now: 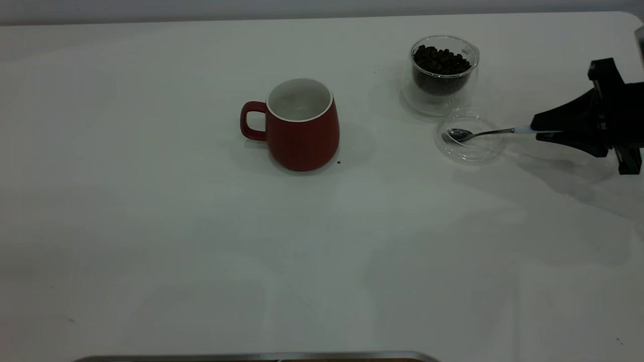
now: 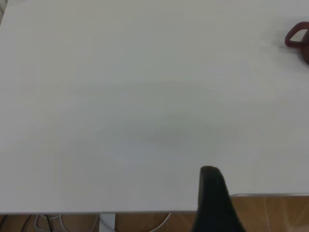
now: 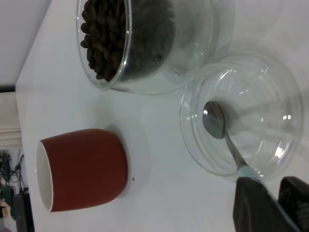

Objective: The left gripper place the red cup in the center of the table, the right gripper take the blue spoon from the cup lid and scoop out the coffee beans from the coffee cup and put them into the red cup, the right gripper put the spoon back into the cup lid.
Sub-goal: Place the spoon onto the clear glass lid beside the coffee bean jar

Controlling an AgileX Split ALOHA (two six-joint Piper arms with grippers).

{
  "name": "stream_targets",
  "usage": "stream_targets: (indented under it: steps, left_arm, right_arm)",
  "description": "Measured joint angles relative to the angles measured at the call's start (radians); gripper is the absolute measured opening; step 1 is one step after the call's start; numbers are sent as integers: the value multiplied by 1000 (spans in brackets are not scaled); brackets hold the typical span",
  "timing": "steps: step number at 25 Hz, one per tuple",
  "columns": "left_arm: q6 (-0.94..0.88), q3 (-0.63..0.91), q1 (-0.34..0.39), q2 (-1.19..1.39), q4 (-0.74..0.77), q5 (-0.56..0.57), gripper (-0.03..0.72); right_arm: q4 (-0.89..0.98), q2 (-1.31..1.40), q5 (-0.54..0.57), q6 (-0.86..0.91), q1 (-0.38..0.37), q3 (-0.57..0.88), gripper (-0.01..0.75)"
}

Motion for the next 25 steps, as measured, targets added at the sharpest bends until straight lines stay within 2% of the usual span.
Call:
stream_targets:
  steps: [8,20,25]
  left_arm:
    - [0,0,0,0,0,0,533]
    - [0,0,0,0,0,0,533]
    - [0,0,0,0,0,0,533]
  right_arm:
    - [3,55,58,-75,-26,-22,106]
    - [6,117,111,-82,-27,-51,106]
    - [6,117,105,-82,-27,-51,153]
